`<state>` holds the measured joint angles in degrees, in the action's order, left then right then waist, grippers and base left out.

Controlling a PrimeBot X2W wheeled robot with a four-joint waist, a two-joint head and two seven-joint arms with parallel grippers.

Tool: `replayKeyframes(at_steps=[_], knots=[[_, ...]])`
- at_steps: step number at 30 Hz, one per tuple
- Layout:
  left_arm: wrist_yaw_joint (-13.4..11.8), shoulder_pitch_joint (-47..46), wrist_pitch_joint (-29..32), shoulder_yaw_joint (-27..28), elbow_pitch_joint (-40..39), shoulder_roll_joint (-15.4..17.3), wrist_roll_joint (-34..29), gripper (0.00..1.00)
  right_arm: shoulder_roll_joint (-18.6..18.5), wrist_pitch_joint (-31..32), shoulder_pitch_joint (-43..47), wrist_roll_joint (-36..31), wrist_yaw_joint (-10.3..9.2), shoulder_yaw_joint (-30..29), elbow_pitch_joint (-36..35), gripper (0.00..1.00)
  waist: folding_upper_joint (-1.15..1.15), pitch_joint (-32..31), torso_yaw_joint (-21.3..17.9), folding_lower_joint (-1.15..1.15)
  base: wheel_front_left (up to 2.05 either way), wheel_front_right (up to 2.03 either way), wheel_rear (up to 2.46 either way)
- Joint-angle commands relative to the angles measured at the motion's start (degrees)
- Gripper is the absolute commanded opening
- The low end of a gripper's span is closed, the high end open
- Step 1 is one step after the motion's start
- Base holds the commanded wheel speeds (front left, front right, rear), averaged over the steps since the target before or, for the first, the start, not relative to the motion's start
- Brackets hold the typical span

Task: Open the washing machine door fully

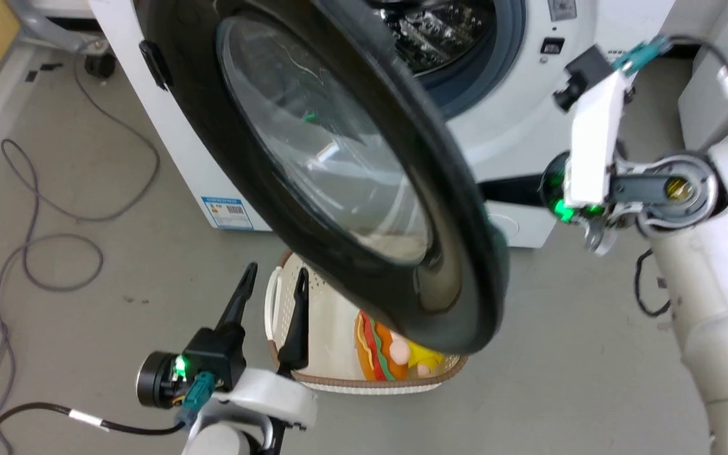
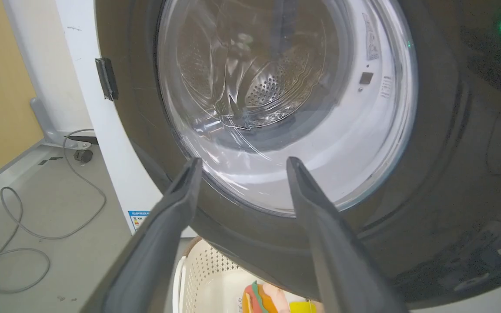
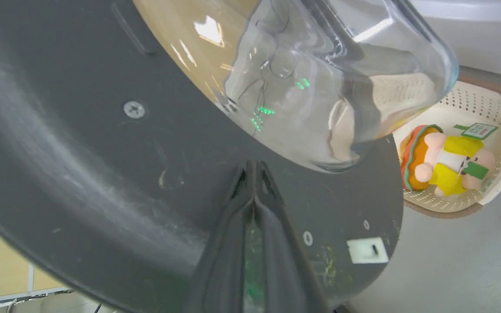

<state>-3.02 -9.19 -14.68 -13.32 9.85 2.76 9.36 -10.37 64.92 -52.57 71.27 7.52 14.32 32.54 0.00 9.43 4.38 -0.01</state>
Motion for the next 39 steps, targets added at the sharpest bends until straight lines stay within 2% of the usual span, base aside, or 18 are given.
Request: replayKeyframes(at_steps=[1,22,26,30,31,32,33,34,39], knots=[[0.3,0.8,-0.3,0.3,0.2,0.1,-0.4,1.00,0.7,0.3,1.4,0.6,-0.03,0.0,-0.4,0.00,0.00,-0.4,0.1,0.01,0.00,0.00,0.00],[0.9,5.3,-0.3,2.9,0.9,0.1,-1.1,1.00,5.6,3.4,14.1,4.4,-0.03,-0.3,-8.0,0.00,0.00,-3.8,0.2,0.01,0.00,0.00,0.00],[0.9,5.6,-0.3,3.0,1.1,0.1,-0.8,1.00,6.1,-2.0,17.0,4.8,-0.03,-2.7,-9.9,0.00,0.00,-4.4,0.1,0.01,0.00,0.00,0.00],[0.7,5.8,-0.3,3.3,1.2,0.1,-0.5,1.00,6.7,-13.4,20.7,4.9,-0.03,-7.2,-11.6,0.00,0.00,-5.1,-0.1,0.01,0.00,0.00,0.00],[0.7,5.8,-0.3,3.4,1.3,0.1,-0.4,1.00,6.8,-16.1,21.8,4.8,-0.03,-8.0,-11.8,0.16,0.00,-5.2,-0.2,0.01,0.00,0.00,0.00],[0.8,5.9,-0.3,3.5,1.3,0.1,-0.4,1.00,6.9,-18.0,23.1,5.2,-0.03,-8.7,-11.9,0.27,0.00,-5.4,-0.4,0.01,0.00,0.00,0.00],[0.8,6.0,-0.3,3.6,1.4,0.1,-0.4,1.00,7.0,-20.3,24.4,5.5,-0.03,-9.5,-12.1,0.55,0.00,-5.7,-0.4,0.01,0.00,0.00,0.00],[0.8,6.2,-0.3,3.7,1.4,0.1,-0.4,1.00,7.0,-22.4,25.7,5.6,-0.03,-10.1,-12.4,1.00,0.00,-5.9,-0.5,0.01,0.00,0.00,0.00],[0.8,7.2,-0.3,4.6,1.3,0.1,-0.5,1.00,7.2,-31.0,32.7,6.8,-0.03,-12.8,-13.7,1.00,0.00,-6.6,-1.5,0.01,0.00,0.00,0.00]])
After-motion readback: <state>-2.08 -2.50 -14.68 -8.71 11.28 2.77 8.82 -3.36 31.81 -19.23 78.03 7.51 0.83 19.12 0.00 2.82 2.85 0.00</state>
